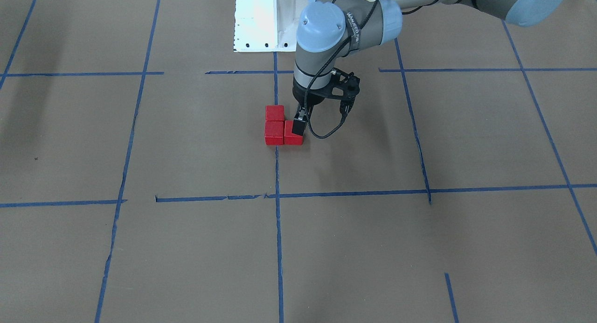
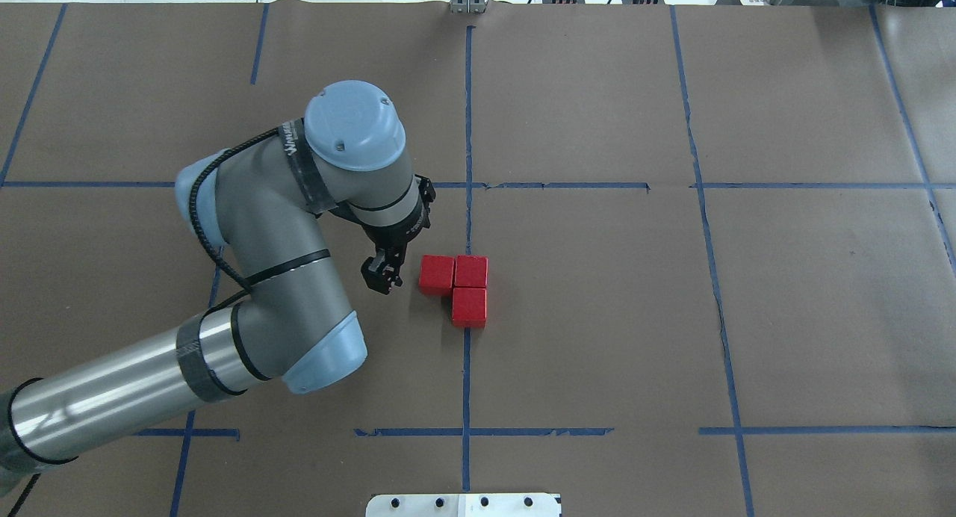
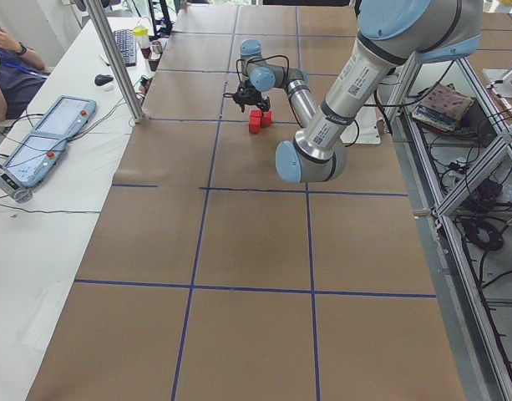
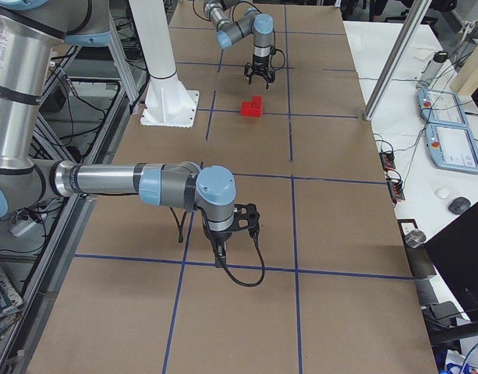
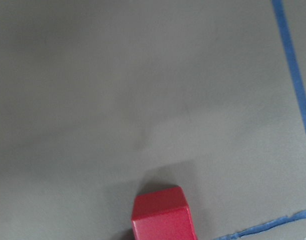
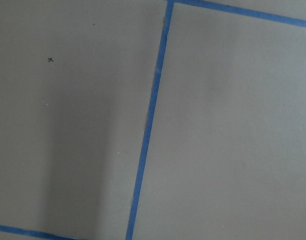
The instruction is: Form red blocks into L shape at center
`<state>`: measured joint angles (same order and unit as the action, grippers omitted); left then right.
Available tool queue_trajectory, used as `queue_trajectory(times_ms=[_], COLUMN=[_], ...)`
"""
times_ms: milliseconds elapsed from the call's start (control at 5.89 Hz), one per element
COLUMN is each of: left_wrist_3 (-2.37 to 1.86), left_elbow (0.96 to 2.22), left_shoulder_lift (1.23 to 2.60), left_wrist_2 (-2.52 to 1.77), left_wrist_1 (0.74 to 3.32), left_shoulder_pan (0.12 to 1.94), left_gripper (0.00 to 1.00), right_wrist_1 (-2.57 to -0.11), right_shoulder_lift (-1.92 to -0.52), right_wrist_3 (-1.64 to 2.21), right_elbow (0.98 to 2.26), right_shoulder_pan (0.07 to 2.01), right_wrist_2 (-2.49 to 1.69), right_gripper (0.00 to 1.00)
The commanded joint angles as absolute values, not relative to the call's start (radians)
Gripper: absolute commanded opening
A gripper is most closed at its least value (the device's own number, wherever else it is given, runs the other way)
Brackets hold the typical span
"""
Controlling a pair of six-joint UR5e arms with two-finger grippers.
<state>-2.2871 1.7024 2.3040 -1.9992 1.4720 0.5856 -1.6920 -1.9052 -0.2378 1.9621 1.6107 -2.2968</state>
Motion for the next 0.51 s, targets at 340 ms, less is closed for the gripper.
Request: queue_trajectory(times_ms=[340], left_wrist_3=[-1.491], left_elbow=[2.004], left_shoulder_lift=[1.957], left_wrist_2=[-2.126], left_wrist_1=[1.457], left_shoulder_pan=[0.76], left_gripper=[1.0], right_wrist_1=[-1.694], right_shoulder_lift=[-1.905], right_wrist_3=[-0.233], right_elbow=[1.96], right_shoulder_pan=[1.611], right_wrist_2=[-2.298], right_gripper=[1.0])
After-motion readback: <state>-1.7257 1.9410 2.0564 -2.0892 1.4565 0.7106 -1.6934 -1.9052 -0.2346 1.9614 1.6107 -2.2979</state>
